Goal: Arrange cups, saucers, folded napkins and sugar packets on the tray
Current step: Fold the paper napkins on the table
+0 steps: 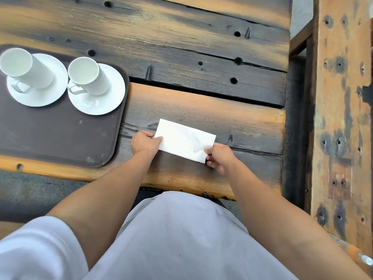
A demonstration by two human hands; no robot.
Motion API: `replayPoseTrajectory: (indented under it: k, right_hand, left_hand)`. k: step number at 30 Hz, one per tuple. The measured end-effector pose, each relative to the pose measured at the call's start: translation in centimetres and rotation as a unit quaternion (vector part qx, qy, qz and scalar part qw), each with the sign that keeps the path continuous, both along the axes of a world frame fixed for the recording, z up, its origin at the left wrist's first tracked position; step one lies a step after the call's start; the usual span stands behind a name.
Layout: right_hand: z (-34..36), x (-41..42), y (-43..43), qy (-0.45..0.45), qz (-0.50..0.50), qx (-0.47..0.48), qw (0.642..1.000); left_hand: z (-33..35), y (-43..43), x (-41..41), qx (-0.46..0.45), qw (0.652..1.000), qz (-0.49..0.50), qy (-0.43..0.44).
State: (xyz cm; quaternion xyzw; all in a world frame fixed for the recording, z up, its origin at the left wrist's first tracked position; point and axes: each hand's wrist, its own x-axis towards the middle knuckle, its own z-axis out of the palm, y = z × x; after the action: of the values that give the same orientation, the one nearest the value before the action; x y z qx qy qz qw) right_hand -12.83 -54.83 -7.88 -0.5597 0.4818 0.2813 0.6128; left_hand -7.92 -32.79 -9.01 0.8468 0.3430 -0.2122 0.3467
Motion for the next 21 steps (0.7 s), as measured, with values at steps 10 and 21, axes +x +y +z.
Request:
replayPoseTrajectory:
  k: [10,21]
  right_hand:
    - [0.9,-0.3,-0.8,0.008,-0.008,0.128,0.992]
    - [4.2,-1.8,-2.2,-0.045,-0.002,0.326,0.944]
  left_hand:
    - [0.9,1.1,-0.5,-0.108,0.993,0.048,-0.008]
    - [2.5,-1.3,-3.3,-0.322,0.932,0.065,0.152]
